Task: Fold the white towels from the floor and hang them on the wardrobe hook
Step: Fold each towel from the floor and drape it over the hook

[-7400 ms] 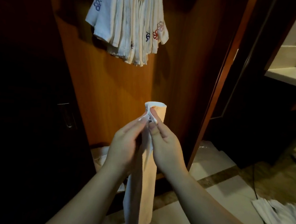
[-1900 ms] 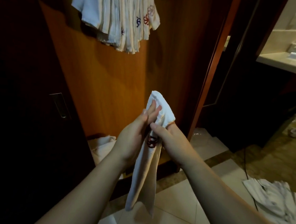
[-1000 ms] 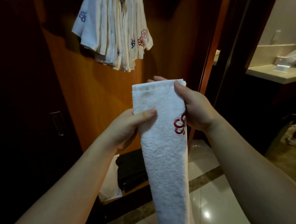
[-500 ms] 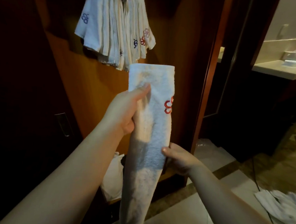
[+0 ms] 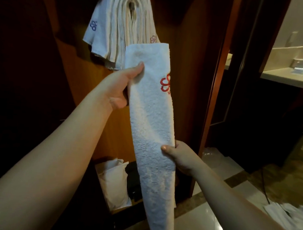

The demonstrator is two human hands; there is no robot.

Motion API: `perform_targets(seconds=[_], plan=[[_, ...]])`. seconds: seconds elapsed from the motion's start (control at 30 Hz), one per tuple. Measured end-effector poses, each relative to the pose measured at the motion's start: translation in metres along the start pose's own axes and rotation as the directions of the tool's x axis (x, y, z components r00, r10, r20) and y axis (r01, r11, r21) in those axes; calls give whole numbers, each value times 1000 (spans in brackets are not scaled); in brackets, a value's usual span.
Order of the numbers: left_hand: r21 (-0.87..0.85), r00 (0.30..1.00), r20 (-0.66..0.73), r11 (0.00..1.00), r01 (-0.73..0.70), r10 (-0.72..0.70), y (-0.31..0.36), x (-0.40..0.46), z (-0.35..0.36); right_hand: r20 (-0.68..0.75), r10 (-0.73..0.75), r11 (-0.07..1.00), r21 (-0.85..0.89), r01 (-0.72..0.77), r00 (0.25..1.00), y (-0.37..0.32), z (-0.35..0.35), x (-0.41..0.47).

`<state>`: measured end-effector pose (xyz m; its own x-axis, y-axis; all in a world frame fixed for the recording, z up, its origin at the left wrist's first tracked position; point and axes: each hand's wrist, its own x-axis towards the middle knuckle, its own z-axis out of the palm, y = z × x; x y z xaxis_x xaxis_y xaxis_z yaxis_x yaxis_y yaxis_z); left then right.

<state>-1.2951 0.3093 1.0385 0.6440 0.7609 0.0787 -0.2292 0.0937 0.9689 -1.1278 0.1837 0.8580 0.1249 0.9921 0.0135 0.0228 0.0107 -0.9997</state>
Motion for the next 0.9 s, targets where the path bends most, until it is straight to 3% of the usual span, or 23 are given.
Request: perform_targets(seconds=[0.2,0.4,0.5,0.57,0.67,0.83,0.9], plan=[[-120,999,32,992,26,-22,5,13,2,92,-5,995,97,-4,996,-9,-12,-1],[-250,995,55,963,99,-88,9,25,13,355,160,945,215,-247,921,-8,-29,-2],[-236,994,28,965,112,-108,12,31,18,468,183,876,321,-359,864,5,-30,-3],[-223,992,13,967,127,-127,11,35,19,532,205,859,304,-411,822,13,-28,-4],[-185,987,-61,974,132,-145,9,42,16,568,257,849,254,-463,782,18,-25,-6],[-135,952,-259,982,129,-160,-1,64,1,563,265,851,246,-464,783,4,-24,-8],[-147,929,-317,978,149,-190,-9,71,-9,665,191,805,315,-503,722,-7,-23,-12]])
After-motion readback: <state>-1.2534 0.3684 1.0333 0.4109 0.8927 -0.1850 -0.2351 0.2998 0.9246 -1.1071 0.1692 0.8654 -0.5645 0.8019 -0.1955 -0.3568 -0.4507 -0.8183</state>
